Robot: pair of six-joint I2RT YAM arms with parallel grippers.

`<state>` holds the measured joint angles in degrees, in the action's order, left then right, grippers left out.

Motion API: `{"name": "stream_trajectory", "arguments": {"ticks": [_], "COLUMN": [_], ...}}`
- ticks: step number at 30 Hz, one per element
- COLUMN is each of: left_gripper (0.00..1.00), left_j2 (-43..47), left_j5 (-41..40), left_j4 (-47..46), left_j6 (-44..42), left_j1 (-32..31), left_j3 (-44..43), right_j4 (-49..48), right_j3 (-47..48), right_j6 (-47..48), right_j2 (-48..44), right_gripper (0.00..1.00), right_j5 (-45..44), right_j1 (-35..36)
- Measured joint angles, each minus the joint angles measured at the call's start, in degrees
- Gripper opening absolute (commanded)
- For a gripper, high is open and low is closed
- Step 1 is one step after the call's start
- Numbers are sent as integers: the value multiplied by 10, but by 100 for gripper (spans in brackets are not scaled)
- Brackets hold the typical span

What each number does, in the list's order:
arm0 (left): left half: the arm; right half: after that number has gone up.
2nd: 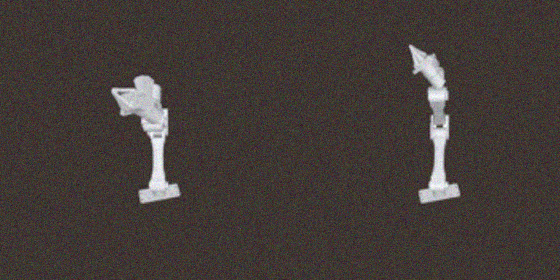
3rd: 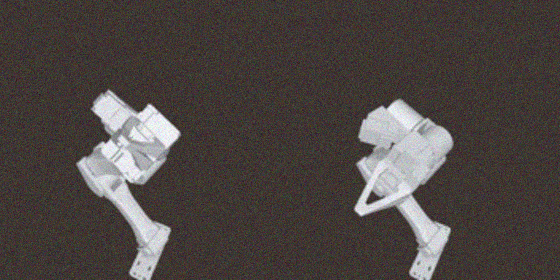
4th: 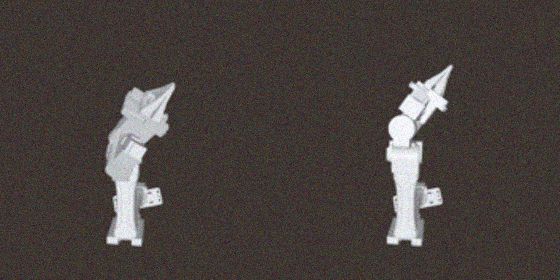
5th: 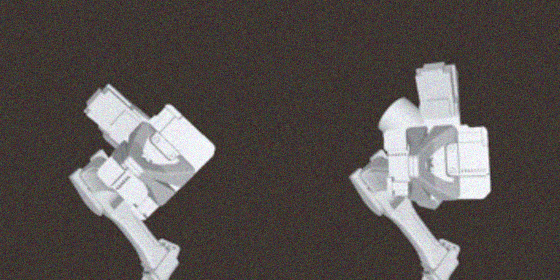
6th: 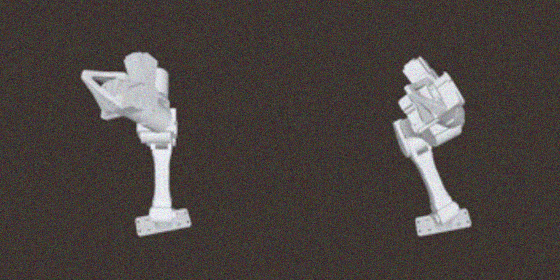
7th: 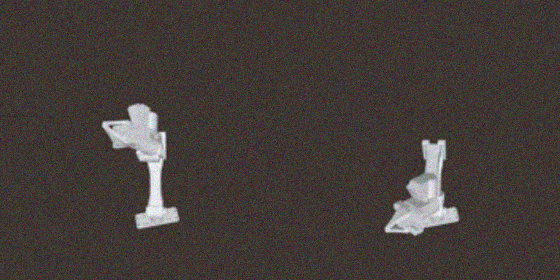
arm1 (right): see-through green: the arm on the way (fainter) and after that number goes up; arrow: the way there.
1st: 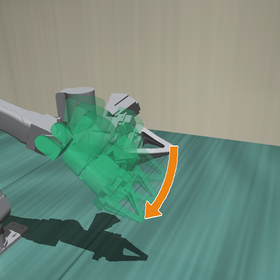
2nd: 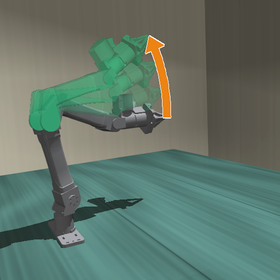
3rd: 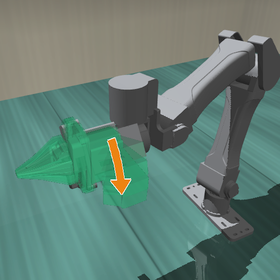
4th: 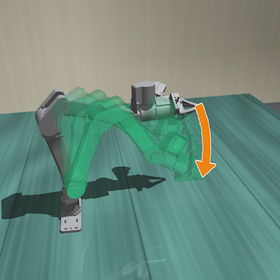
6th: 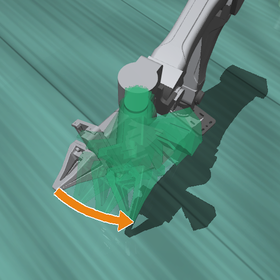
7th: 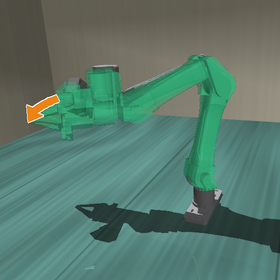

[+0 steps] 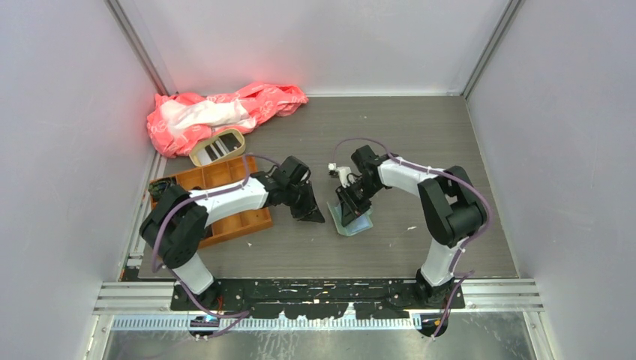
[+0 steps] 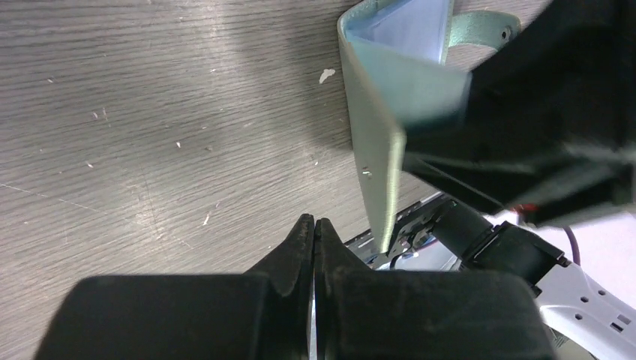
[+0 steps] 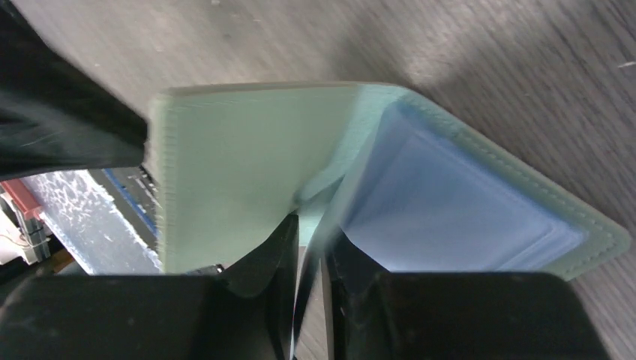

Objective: Put the credit cards into the card holder
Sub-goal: Open the card holder at the center of the board.

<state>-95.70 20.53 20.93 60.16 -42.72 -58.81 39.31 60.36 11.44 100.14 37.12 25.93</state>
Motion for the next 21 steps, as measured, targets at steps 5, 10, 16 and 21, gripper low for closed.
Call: {"name": "stream_trajectory", "arguments": {"ticks": [5, 10, 16, 21], "left_gripper": [1, 11, 15, 16], "left_j2": [24, 41, 57, 108], "left_j5": [-13, -23, -37, -61], "left_j4": [-27, -39, -44, -44], "left_j6": [6, 8, 7, -1], "left_j1": [0, 1, 2, 4], "left_j3": [33, 45, 55, 73], "right_j4": [11, 26, 46, 51], "right_j3": [11, 28, 40, 64], "right_j6": [0, 13, 19, 6], "right_j2": [34, 33, 37, 72], "right_gripper": [34, 52, 54, 49], "right_j5": [-15, 28, 90, 134], "right_j1": [7, 26, 33, 33]}}
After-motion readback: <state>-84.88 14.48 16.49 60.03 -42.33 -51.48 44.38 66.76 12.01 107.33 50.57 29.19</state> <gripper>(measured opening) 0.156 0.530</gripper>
